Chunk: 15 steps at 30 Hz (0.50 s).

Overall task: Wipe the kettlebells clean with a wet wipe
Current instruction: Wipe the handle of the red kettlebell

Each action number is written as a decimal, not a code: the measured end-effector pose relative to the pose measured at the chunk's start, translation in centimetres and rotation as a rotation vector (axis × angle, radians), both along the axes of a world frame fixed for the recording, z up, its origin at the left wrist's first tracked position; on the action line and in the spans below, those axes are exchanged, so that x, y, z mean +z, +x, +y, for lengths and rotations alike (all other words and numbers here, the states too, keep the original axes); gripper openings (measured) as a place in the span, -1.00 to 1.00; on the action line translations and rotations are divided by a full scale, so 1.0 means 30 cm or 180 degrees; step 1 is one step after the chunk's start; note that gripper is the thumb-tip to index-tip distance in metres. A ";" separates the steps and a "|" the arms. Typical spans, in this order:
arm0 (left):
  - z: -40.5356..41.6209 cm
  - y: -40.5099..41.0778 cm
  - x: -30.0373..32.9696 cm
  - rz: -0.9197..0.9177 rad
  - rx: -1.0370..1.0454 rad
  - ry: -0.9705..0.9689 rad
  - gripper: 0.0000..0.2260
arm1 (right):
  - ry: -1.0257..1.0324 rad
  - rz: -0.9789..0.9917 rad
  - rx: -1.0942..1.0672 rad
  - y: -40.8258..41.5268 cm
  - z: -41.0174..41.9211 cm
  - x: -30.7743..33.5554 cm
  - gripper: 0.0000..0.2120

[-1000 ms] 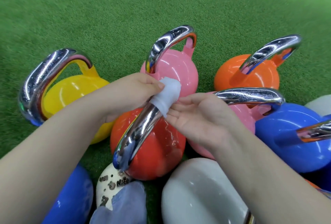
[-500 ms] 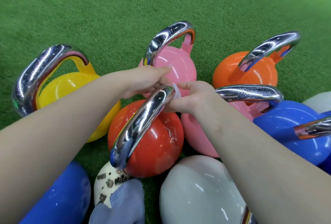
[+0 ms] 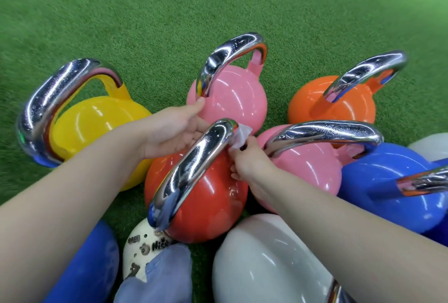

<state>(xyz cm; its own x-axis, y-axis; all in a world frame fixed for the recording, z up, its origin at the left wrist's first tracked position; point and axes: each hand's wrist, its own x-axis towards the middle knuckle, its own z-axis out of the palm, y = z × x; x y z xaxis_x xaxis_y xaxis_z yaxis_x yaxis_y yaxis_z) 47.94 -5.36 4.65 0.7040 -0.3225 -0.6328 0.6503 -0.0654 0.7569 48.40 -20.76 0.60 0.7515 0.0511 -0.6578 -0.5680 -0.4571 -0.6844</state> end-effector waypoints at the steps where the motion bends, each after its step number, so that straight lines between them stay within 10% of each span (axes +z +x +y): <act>1: 0.000 -0.006 -0.004 0.0089 0.0003 -0.0136 -0.30 | -0.0180 -0.0203 0.0174 0.004 0.008 -0.011 -0.76; 6: 0.000 -0.031 -0.015 0.0232 0.0312 -0.0461 -0.49 | -0.0529 -0.0773 0.0548 -0.004 0.022 -0.016 -0.76; 10: -0.008 -0.036 -0.038 -0.1045 -0.0278 0.1563 -0.87 | -0.0472 -0.0802 0.0733 -0.020 -0.004 -0.009 -0.86; 15: -0.024 -0.001 -0.062 -0.1681 -0.0958 0.2955 -0.88 | -0.0373 -0.0659 0.0835 -0.033 -0.027 0.019 -0.78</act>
